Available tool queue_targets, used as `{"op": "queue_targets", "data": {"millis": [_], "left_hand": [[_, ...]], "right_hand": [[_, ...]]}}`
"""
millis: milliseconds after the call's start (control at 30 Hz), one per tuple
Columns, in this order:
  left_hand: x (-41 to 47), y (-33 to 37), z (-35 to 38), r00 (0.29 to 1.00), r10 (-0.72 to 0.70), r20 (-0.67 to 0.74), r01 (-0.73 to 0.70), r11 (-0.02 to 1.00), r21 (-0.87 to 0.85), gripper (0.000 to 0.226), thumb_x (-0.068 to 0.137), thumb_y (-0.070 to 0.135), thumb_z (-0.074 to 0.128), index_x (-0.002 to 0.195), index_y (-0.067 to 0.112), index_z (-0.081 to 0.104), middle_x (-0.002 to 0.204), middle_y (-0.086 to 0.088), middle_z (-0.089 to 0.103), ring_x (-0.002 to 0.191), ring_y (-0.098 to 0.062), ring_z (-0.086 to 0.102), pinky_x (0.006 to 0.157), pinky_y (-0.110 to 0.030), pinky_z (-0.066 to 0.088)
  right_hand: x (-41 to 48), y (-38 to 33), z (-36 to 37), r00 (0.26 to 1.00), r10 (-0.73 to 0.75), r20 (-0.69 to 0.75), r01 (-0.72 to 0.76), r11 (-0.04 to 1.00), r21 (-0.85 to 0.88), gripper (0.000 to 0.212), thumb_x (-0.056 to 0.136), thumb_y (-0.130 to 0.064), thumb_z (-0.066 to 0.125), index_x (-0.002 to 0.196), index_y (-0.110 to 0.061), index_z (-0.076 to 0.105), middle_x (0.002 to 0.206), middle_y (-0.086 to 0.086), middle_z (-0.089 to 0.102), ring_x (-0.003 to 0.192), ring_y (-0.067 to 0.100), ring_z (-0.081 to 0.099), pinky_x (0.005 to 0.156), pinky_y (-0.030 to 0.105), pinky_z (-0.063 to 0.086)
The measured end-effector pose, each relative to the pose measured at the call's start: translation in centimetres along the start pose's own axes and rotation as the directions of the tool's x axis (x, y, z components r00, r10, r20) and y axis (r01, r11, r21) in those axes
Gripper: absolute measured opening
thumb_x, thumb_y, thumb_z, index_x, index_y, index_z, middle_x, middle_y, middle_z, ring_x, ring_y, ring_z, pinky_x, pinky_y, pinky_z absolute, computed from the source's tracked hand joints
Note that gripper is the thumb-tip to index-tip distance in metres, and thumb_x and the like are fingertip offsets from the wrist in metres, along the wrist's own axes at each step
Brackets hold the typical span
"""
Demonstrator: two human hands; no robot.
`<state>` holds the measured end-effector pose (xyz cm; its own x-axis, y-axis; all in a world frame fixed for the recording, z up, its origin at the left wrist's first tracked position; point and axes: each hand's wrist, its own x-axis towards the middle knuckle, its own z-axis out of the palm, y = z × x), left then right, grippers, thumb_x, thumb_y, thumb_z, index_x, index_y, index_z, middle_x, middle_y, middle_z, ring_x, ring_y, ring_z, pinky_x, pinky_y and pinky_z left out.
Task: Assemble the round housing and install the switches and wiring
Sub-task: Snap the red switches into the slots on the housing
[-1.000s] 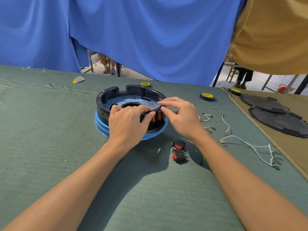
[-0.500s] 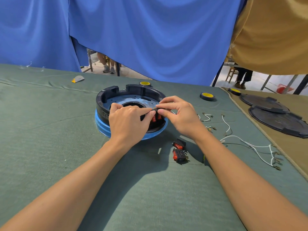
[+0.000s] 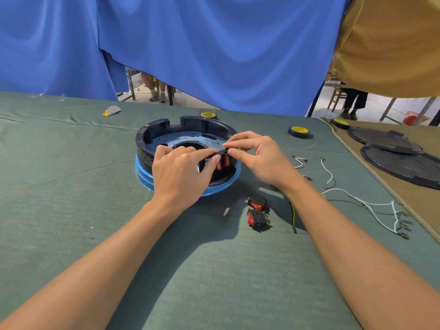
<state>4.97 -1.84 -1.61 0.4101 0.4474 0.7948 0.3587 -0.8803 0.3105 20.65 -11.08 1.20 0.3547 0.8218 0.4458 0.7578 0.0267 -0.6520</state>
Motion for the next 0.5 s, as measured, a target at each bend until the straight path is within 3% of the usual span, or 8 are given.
{"op": "queue_targets", "data": {"millis": [300, 500], "left_hand": [[0.17, 0.35, 0.13, 0.998, -0.06, 0.012, 0.06, 0.998, 0.017, 0.021, 0.093, 0.044, 0.061, 0.101, 0.031, 0.077, 0.069, 0.005, 0.069, 0.061, -0.017, 0.052, 0.082, -0.036, 0.031], [0.36, 0.16, 0.02, 0.998, -0.038, 0.047, 0.038, 0.999, -0.003, 0.023, 0.095, 0.042, 0.056, 0.098, 0.034, 0.077, 0.065, 0.007, 0.067, 0.058, -0.015, 0.048, 0.081, -0.036, 0.031]], "right_hand": [[0.08, -0.04, -0.5, 0.999, -0.007, 0.037, 0.007, 1.0, 0.008, 0.018, 0.089, -0.016, 0.069, 0.105, -0.016, 0.075, 0.11, -0.008, 0.064, 0.088, 0.007, 0.057, 0.085, 0.015, 0.045], [0.04, 0.04, 0.13, 0.999, -0.013, -0.039, 0.013, 1.0, 0.008, 0.016, 0.087, -0.014, 0.071, 0.101, -0.013, 0.077, 0.103, -0.008, 0.066, 0.087, 0.009, 0.06, 0.082, 0.015, 0.047]]}}
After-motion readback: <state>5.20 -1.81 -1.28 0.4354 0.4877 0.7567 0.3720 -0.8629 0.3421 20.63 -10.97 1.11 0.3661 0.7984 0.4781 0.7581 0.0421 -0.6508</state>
